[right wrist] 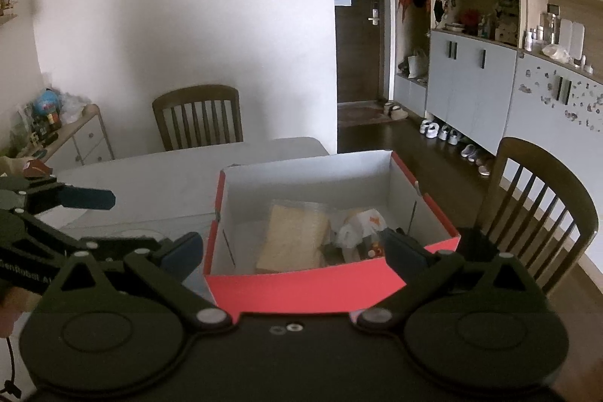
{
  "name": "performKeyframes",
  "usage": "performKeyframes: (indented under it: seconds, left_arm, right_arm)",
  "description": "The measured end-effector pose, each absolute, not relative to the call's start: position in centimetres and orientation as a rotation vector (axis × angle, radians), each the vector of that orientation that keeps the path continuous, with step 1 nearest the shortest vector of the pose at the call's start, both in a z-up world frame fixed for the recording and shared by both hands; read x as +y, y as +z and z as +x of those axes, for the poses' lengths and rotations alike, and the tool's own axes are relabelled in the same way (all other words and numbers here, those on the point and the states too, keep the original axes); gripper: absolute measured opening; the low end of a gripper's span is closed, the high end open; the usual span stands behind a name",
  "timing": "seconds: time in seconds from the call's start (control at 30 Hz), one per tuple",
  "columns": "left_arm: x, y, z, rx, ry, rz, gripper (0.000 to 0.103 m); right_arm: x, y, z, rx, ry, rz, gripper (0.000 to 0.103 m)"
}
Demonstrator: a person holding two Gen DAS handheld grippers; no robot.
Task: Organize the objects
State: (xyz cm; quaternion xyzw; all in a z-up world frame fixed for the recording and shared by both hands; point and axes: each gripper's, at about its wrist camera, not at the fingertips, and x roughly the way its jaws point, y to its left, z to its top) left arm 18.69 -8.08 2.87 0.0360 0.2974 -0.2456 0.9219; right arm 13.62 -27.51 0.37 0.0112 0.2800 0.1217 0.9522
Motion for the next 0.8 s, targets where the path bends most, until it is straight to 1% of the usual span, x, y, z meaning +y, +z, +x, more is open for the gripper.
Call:
performKeyframes:
  seconds: [0.8]
  left_arm:
    - [-7.23,2.44,17.99,0.622,-0.491,0.059,0.103]
  right_arm:
    - [-26.94,0.02,12.65,0.589,0.238,0.010,0.103]
